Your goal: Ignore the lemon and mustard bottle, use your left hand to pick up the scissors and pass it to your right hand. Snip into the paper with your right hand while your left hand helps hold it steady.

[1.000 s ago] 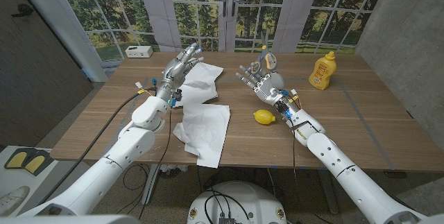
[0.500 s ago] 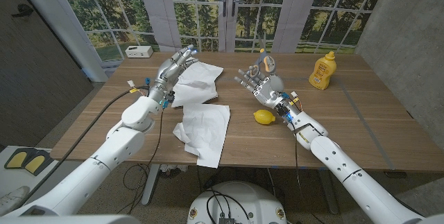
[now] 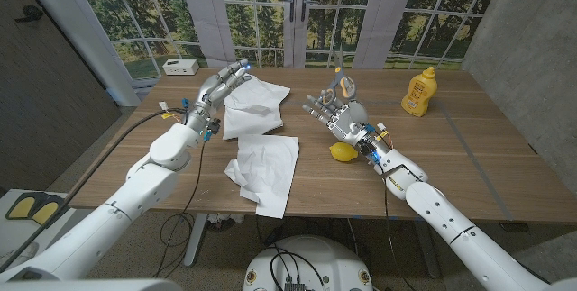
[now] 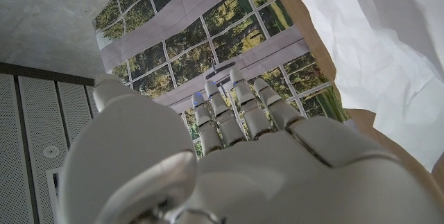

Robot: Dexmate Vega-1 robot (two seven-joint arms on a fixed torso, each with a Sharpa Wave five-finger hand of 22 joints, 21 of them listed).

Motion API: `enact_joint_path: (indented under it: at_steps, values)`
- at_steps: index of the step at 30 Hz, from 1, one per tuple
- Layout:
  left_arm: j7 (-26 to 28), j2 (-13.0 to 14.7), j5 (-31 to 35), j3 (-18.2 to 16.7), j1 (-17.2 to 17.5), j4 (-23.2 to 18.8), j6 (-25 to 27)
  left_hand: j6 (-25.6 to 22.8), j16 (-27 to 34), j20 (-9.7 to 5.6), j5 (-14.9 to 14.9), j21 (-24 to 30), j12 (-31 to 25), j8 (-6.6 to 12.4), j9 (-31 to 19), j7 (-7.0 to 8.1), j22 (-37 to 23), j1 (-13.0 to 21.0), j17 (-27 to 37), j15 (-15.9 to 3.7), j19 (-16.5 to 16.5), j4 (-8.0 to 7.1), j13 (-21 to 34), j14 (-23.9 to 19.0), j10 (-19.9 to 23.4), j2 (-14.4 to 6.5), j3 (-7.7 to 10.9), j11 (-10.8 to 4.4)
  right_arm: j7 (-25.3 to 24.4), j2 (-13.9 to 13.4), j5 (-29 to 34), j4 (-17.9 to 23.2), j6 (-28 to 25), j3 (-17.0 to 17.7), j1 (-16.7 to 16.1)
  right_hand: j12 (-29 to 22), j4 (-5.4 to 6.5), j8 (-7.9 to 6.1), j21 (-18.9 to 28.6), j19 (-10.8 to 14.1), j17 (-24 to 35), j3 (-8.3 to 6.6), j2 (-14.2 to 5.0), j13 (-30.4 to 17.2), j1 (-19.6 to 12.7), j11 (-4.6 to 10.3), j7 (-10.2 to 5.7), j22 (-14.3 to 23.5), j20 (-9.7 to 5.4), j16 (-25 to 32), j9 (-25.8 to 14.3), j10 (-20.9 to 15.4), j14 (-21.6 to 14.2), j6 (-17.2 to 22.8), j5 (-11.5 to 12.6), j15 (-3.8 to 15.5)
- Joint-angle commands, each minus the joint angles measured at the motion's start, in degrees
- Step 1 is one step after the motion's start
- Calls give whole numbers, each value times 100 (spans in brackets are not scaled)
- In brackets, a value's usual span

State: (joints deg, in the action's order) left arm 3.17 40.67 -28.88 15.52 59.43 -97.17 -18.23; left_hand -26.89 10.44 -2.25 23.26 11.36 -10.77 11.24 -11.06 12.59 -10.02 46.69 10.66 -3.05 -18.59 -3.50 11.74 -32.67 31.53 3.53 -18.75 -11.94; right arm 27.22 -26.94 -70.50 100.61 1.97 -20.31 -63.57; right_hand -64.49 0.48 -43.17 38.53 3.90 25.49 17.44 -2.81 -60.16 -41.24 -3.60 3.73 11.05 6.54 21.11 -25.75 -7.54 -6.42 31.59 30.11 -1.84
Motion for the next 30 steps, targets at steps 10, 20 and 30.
enact_joint_path:
  at_steps: [10, 20, 30]
  values:
    - [383, 522, 705, -115, 129, -138, 389, -60, 61, -571, 45, 54, -64, 31, -16, 5, -41, 8, 12, -952, -197, -51, -10, -157, -35, 66, -9, -1, -104, -103, 53, 226, 226, -51, -250, 7, 3, 27, -33, -10, -3, -18, -25, 46, 47, -27, 171, 20, 34, -17, -4, -34, -54, -168, -11, -39]
    - [885, 470, 1167, -187, 234, -186, 369, 421, 26, -600, 64, -19, -45, -108, -7, -2, -16, 43, -20, -948, -27, -67, -21, 87, -174, 122, 0, 5, -75, -157, 47, 252, 200, -94, -249, -5, 6, 57, -50, -8, -13, -23, -41, 60, 63, -33, 160, 20, 37, -28, 10, -36, -61, -172, -15, -45]
    - [1238, 493, 1666, -243, 250, -279, 522, 1097, 47, -611, 90, -16, -75, -107, -10, 3, -11, 70, -23, -952, -39, -89, -26, 49, -256, 140, 10, 5, -134, -227, 40, 360, 188, -102, -332, 2, 7, 113, -63, 11, -16, -32, -62, 115, 76, -48, 191, 21, 20, -31, 47, -47, -84, -195, -21, -43]
